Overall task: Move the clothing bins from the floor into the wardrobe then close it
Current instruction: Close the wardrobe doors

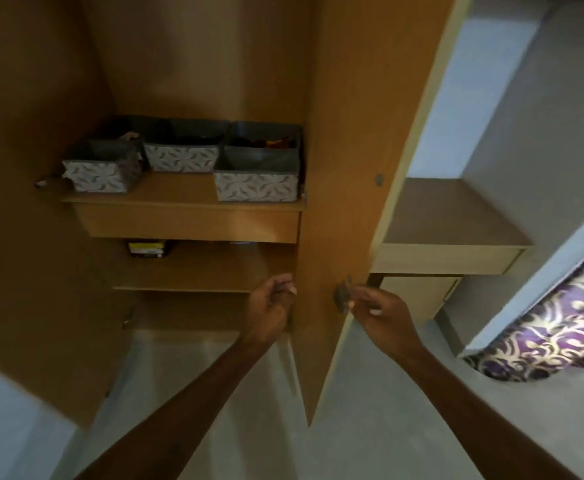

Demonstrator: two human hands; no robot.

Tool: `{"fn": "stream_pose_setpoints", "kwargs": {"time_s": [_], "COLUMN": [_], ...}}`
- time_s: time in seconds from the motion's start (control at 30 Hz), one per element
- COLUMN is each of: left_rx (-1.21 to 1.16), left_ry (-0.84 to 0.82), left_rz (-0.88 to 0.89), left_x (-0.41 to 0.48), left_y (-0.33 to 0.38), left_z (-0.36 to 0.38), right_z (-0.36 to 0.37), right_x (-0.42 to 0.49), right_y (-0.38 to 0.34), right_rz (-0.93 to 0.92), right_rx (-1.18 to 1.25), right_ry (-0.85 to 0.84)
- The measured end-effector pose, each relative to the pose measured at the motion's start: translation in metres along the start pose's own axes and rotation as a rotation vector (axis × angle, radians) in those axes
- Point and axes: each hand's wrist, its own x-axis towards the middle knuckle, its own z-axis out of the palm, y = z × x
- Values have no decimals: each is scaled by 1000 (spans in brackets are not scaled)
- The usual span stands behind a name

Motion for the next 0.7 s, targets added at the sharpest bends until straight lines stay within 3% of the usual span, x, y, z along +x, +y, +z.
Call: {"fn": "stream_pose_setpoints", "kwargs": {"time_s": [0.17,0.3,0.47,0.7], "left_rx": [29,78,105,70], "left_ry": [-123,-147,-163,-101], "left_rz": [138,211,228,228], "left_x": [0,7,13,9], "left_y": [48,79,85,78], "left_z": [69,95,99,58], "right_z": [-60,-73,-59,-26], "right_x": [23,59,66,61], "right_y": [7,-24,-37,-53], "right_rz": [-44,-68,-167,-246], "right_rx": [-60,47,179,110], "right_ry": [152,37,9,19]}}
